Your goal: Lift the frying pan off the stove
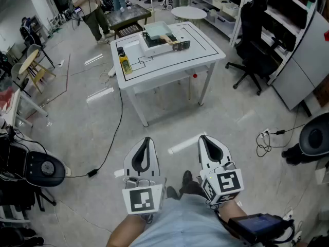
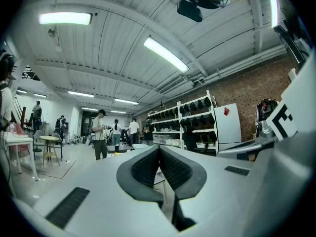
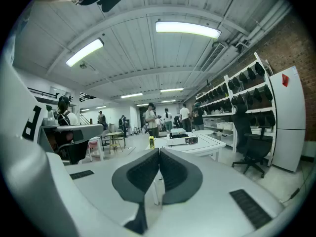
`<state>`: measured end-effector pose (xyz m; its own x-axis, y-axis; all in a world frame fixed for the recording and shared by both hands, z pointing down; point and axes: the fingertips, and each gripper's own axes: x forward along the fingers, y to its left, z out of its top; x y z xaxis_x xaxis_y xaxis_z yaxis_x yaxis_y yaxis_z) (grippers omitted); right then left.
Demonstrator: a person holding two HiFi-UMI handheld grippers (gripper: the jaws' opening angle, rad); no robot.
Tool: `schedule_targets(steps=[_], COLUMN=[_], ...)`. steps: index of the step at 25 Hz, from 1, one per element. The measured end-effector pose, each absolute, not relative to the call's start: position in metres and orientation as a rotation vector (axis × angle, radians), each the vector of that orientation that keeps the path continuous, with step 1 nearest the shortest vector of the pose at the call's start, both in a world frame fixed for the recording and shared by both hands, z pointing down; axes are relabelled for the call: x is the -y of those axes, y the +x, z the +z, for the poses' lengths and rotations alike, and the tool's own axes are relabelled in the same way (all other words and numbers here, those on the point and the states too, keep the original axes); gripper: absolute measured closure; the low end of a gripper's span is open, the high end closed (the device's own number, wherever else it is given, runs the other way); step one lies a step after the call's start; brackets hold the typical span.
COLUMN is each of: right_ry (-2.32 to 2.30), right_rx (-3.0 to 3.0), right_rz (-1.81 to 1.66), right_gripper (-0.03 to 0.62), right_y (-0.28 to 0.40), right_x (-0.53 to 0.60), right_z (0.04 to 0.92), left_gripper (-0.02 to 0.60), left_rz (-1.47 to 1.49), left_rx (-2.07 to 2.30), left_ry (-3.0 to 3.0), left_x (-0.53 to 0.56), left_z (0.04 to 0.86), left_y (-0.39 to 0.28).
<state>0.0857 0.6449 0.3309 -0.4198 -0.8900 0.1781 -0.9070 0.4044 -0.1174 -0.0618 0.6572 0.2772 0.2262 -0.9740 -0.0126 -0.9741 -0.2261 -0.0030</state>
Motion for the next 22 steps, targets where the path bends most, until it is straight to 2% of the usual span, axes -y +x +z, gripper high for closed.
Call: schedule_targets(steps=[15,22], right_ry=[1.695,1.727], right_rx=[2.566,2.523], right_rz=[0.342,0.350], right_gripper=[0.545,0.545], right_y=[0.081,0.096], right_x=[-0.644,-0.592], right_z=[0.332,0.349], left_gripper=[0.565,0.565], left_rz=[-0.023,-0.089], left_rx=[-1.961,-1.975], left_ry=[-2.498,-2.536], left_x=[-0.658,-0.606], left_z=[0.293,0.321], left_y=[-0.075,-0.073])
